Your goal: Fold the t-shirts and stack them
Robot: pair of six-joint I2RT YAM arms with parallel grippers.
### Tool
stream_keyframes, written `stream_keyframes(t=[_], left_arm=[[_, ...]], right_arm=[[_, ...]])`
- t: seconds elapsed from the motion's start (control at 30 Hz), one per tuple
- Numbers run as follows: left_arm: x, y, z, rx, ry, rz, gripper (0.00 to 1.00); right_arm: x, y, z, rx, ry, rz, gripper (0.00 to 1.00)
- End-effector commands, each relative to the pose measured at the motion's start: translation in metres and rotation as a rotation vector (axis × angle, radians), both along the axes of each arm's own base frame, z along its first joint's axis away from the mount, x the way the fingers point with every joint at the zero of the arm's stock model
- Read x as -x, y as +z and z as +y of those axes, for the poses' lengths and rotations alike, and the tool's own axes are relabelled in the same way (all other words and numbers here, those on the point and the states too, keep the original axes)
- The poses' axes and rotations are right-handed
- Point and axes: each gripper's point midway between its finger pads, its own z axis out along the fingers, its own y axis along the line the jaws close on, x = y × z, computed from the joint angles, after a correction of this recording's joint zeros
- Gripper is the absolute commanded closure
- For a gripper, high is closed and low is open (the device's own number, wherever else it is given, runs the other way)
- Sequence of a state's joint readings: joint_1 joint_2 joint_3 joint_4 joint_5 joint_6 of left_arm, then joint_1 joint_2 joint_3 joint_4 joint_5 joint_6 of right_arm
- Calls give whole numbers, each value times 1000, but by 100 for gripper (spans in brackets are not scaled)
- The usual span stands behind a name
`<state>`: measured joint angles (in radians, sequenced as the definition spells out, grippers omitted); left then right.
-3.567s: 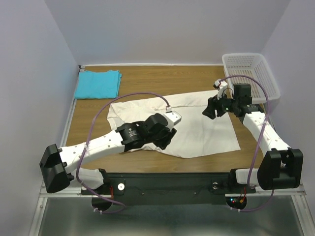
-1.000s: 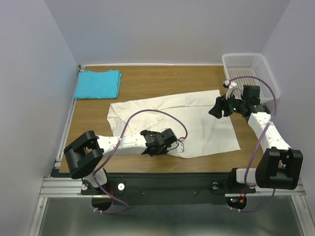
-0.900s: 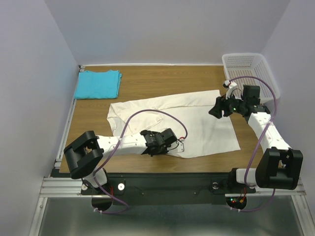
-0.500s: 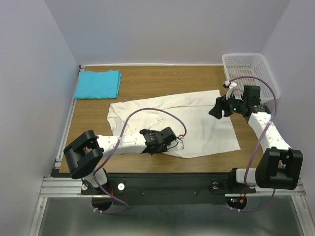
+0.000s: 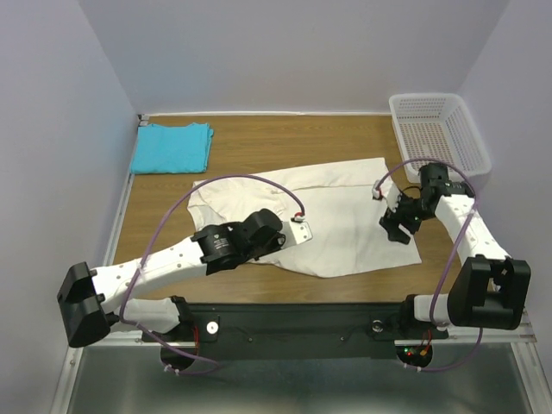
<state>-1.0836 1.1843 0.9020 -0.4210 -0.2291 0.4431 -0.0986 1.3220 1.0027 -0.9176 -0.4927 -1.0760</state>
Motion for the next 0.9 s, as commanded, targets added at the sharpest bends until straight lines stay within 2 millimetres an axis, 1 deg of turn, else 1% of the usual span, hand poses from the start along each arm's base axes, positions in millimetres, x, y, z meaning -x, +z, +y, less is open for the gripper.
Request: stream_keyframes(t=[0.0,0.03,0.1,0.23,0.3,0.33,0.37,0.43,0.5,0.57,0.6,0.7,0.77,0.8,0.87], left_arm=[[2,10,13,49,26,-21,100],[2,12,14,57,31,-24,100],[1,16,16,64,38,-34,100],[0,23,21,81,50,-53,100],[-1,25,22,85,51,-62,100],[-3,25,24,85,53,-65,100],[-3,25,24,84,52,-69,100],[-4,22,27,82,58,-70,100],[-5,22,27,94,62,-72,100],[-5,20,28,101,64,-69,100],[-4,18,28,102,64,-66,100],[-4,20,30,111,70,-66,100],[-3,24,31,124,74,-73,100],[-4,25,33,123,80,-78,100],[-4,30,35,139,84,-87,100]], right_arm=[[57,-26,-30,217,261,115,23],[64,-31,-36,250,277,134,24],[77,-40,-39,276,307,157,25],[91,-47,-50,345,344,178,27],[99,-51,-63,414,359,204,28],[101,-52,-62,414,364,204,28],[101,-53,-67,442,360,208,29],[100,-57,-70,458,348,200,29],[94,-60,-70,464,334,178,30],[96,-68,-71,465,319,189,32],[89,-71,-72,471,305,166,34],[87,-81,-71,458,285,168,36],[84,-84,-68,441,271,158,42],[85,-87,-67,437,268,164,50],[86,-89,-68,438,257,168,61]])
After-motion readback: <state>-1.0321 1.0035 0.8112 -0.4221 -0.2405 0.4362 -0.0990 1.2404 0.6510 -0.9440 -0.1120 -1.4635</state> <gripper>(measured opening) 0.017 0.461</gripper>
